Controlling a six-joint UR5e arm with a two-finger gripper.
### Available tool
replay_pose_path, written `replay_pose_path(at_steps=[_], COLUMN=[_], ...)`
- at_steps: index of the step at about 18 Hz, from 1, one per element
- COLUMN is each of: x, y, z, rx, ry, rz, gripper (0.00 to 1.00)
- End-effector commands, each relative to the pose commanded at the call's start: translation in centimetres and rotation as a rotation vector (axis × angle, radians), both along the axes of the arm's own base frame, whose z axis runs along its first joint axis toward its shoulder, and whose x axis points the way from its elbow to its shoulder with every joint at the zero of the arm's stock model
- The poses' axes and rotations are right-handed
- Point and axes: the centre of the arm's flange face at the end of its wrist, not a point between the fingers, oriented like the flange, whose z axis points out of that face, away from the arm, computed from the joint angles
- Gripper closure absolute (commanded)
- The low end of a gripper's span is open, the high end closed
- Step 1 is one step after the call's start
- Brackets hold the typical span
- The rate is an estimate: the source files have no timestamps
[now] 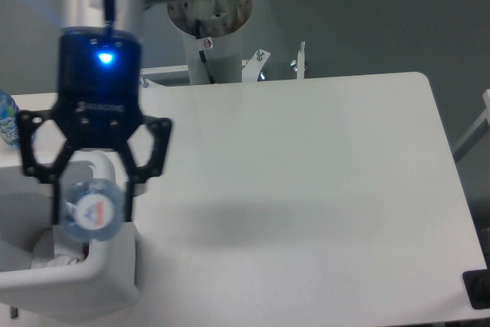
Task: Place the trash in the trash can
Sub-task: 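Lift the bottle and carry it over the trash bin, then lower the bottle into the bin and open the gripper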
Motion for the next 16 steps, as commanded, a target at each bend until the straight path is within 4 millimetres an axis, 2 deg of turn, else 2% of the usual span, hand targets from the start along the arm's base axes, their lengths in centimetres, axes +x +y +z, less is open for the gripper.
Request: replay_pose_path(at_steps=[5, 9, 11, 12, 13, 14, 15, 16], x=[2.1, 2.9, 3.2, 3.2, 3.2, 3.3, 3.4, 3.6], y=[2.3, 3.9, 4.0, 4.0, 4.0, 3.9, 3.6, 3.5], z=[-5.1, -7.7, -8.1, -8.3, -8.5, -8.5, -8.1, -8.1], rx=[-0.077, -0.113, -0.119, -0.122, -0.127, -0.129, -0.124, -0.128], ry=[-0.038, -0.058, -0.062, -0.062, -0.062, -0.060, -0.054, -0.048], rz=[-0.043, -0.061, -0.066, -0.067, -0.069, -0.071, -0.075, -0.081], gripper=[0.52, 0.51, 0.51, 0.46, 0.33, 0.07, 0.00, 0.00])
